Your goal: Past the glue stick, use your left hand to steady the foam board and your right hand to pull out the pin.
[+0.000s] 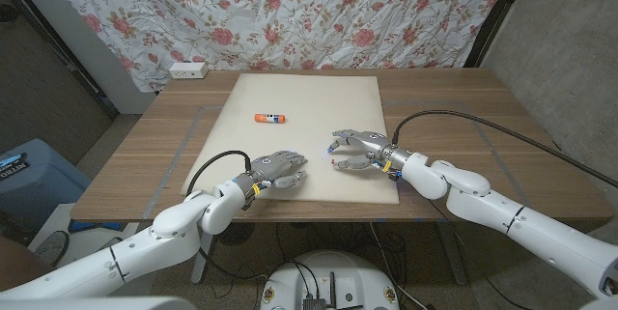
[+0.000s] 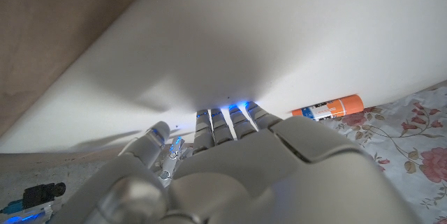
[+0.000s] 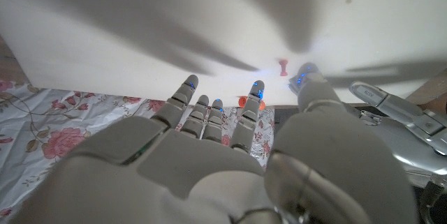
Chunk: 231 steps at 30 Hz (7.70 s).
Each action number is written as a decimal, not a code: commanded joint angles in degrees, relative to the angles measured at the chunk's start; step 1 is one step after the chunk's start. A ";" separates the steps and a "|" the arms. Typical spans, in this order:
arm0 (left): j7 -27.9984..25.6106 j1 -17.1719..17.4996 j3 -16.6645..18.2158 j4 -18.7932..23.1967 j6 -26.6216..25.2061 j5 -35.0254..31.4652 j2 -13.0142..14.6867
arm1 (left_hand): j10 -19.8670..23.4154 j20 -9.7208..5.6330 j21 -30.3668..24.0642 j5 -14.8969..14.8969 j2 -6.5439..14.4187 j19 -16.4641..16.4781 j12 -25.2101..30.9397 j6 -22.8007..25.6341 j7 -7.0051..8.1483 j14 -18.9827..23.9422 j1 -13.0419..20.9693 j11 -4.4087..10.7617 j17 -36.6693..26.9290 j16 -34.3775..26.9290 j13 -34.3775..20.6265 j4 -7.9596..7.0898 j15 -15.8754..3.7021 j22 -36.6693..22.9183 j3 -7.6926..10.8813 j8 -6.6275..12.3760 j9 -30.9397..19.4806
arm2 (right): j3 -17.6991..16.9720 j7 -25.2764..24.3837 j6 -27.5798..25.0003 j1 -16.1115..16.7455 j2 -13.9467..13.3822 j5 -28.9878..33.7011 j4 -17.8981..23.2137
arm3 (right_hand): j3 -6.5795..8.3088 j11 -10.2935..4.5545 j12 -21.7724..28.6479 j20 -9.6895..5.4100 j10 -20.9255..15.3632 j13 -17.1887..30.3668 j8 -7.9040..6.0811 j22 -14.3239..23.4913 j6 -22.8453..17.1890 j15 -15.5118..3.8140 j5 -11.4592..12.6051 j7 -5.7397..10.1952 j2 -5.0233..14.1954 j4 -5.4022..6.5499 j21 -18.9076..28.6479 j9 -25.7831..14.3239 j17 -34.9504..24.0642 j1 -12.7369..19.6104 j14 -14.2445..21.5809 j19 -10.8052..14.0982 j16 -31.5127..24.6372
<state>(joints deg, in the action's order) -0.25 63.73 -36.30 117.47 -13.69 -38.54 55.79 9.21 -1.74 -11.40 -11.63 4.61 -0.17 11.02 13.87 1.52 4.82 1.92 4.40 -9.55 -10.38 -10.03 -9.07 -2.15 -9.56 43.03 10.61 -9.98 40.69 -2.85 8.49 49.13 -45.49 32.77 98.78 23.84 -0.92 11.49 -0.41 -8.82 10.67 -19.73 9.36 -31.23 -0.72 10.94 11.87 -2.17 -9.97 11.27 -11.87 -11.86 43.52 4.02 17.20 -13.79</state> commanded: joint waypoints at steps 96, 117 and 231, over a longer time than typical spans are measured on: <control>-0.20 1.27 -0.02 0.88 -1.89 -0.79 0.13 | 3.08 -2.57 0.35 1.18 6.18 1.29 0.35 4.09 -0.50 2.04 2.64 -0.26 0.04 0.11 -0.18 3.36 -2.49 -0.19 3.44 0.37 -0.29 | 1.67 -6.13 6.64 -1.48 3.80 -2.16 -7.18 | -1.10 -3.59 -0.07 -2.23 -5.36 0.04 -10.81 0.21 -25.23 -3.85 0.24 0.14 1.95 0.70 -0.23 -1.18 -1.08 9.48 4.29 5.36 -1.01; -0.57 1.15 0.19 0.31 -1.25 -0.50 0.49 | 3.52 -2.49 0.34 1.34 6.23 1.48 0.39 4.57 -0.51 2.22 3.26 -0.41 0.01 0.08 -0.19 4.20 -2.48 -0.18 3.51 0.38 -0.30 | 2.08 -6.83 6.37 -1.48 4.34 -1.30 -6.91 | -1.54 -4.59 0.12 -2.81 -6.93 0.02 -11.68 0.24 -27.69 -4.49 -0.01 0.19 2.07 0.57 -0.05 -1.16 -1.37 10.55 5.27 6.52 -1.49; -9.64 4.52 5.62 3.69 -4.61 -0.12 -0.97 | 3.66 -2.30 0.01 1.65 6.54 3.33 -0.03 5.82 -0.54 2.95 5.02 -0.48 -0.41 -0.33 -0.27 5.04 -2.58 -0.16 2.81 0.09 -0.40 | -3.46 -9.19 3.13 1.38 1.50 -1.43 0.26 | -3.29 -5.27 -0.02 -2.86 -9.77 0.01 -11.85 0.28 -31.24 -4.69 -0.23 0.09 2.51 0.94 -0.27 -0.67 -2.02 11.62 6.16 7.66 -2.08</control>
<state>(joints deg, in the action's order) -5.67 66.53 -33.10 120.10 -15.87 -39.91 56.48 13.08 -2.04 -10.95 -10.14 6.57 2.61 11.20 19.58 0.92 7.28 6.45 4.18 -9.78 -10.20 -10.03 -3.81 -1.95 -9.58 45.72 10.81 -10.39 37.76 -12.26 12.81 50.49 -43.32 30.62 98.20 20.87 -6.40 11.48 -2.56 -18.08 10.68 -31.37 9.45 -61.63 -2.36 10.80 12.00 0.55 -8.93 11.05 -12.40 -13.72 54.67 9.74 24.25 -15.47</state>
